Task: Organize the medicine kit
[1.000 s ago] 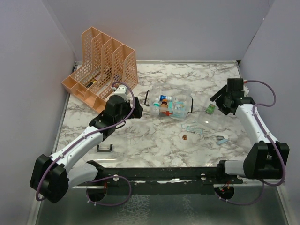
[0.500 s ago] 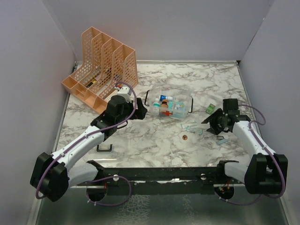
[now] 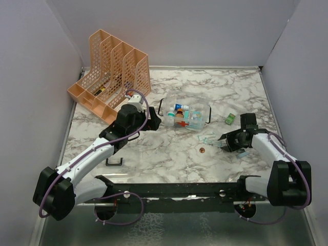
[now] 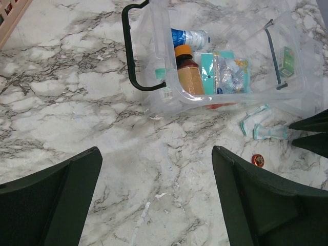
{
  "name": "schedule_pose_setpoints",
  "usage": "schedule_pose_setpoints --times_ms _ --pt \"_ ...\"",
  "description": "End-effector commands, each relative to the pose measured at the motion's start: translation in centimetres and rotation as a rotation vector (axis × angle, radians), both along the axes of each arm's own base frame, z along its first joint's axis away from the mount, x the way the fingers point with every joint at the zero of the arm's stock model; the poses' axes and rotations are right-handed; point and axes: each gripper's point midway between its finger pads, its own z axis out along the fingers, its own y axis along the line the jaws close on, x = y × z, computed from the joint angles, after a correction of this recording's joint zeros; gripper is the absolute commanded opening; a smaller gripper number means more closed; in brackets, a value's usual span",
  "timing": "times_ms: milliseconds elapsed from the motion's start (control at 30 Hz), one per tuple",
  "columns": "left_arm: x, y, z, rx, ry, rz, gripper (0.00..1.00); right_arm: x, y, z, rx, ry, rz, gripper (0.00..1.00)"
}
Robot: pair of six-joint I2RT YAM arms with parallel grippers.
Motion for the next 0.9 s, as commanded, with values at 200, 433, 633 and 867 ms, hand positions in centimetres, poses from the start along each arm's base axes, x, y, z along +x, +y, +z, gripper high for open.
schedule_pose_setpoints --times_ms 200,433,633,867 --pt "0.1 -0.7 2.0 -0.039 -0.045 -0.019 0.92 1.7 0.2 -0.7 0.038 0.045 -0.093 0.38" --pt "0.0 -0.4 1.6 -0.032 -0.035 -0.010 0.92 2.7 1.1 -0.5 -0.019 0.080 -0.078 0.38" --pt "0.1 -0.4 1.8 -0.028 -0.045 -0.008 0.92 2.5 1.0 -1.0 -0.063 0.122 -0.129 0.36" --pt "0.3 -0.4 1.8 -0.025 -0.045 -0.003 0.92 1.9 0.4 -1.6 -0.106 0.169 -0.161 0.35"
